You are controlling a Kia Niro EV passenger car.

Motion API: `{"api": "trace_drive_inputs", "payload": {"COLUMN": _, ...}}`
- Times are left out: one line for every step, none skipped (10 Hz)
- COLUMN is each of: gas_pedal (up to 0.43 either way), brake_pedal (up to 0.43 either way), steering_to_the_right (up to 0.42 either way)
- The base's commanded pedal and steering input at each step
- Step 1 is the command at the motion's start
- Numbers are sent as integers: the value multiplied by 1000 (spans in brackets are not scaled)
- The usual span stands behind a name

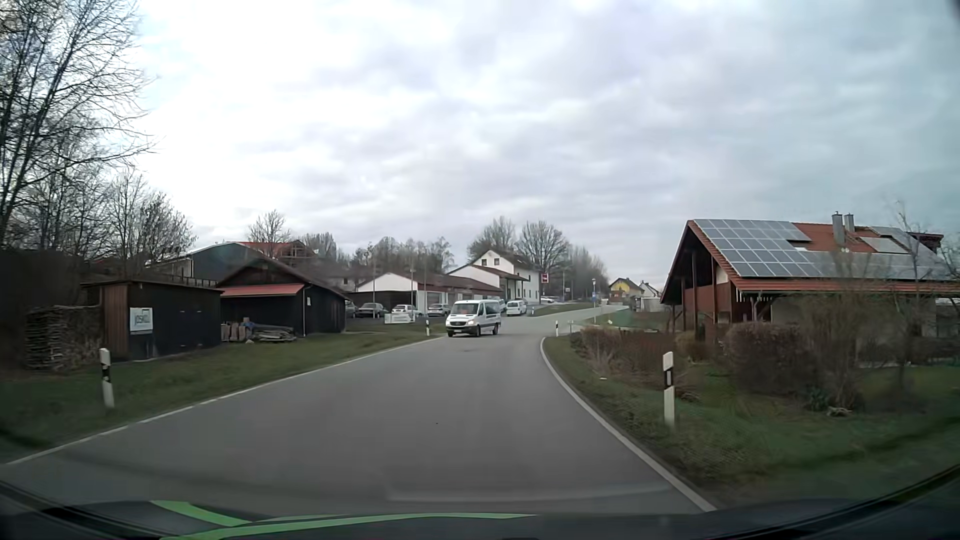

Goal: Follow the waypoints while adhering to traffic rules and regulations

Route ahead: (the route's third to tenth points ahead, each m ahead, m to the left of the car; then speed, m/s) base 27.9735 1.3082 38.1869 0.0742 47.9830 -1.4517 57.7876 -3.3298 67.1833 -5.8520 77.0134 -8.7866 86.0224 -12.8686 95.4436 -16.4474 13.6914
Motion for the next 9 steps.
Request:
{"api": "trace_drive_inputs", "payload": {"gas_pedal": 67, "brake_pedal": 0, "steering_to_the_right": 11}}
{"api": "trace_drive_inputs", "payload": {"gas_pedal": 67, "brake_pedal": 0, "steering_to_the_right": 11}}
{"api": "trace_drive_inputs", "payload": {"gas_pedal": 67, "brake_pedal": 0, "steering_to_the_right": 12}}
{"api": "trace_drive_inputs", "payload": {"gas_pedal": 67, "brake_pedal": 0, "steering_to_the_right": 12}}
{"api": "trace_drive_inputs", "payload": {"gas_pedal": 67, "brake_pedal": 0, "steering_to_the_right": 12}}
{"api": "trace_drive_inputs", "payload": {"gas_pedal": 67, "brake_pedal": 0, "steering_to_the_right": 12}}
{"api": "trace_drive_inputs", "payload": {"gas_pedal": 67, "brake_pedal": 0, "steering_to_the_right": 12}}
{"api": "trace_drive_inputs", "payload": {"gas_pedal": 67, "brake_pedal": 0, "steering_to_the_right": 12}}
{"api": "trace_drive_inputs", "payload": {"gas_pedal": 67, "brake_pedal": 0, "steering_to_the_right": 12}}
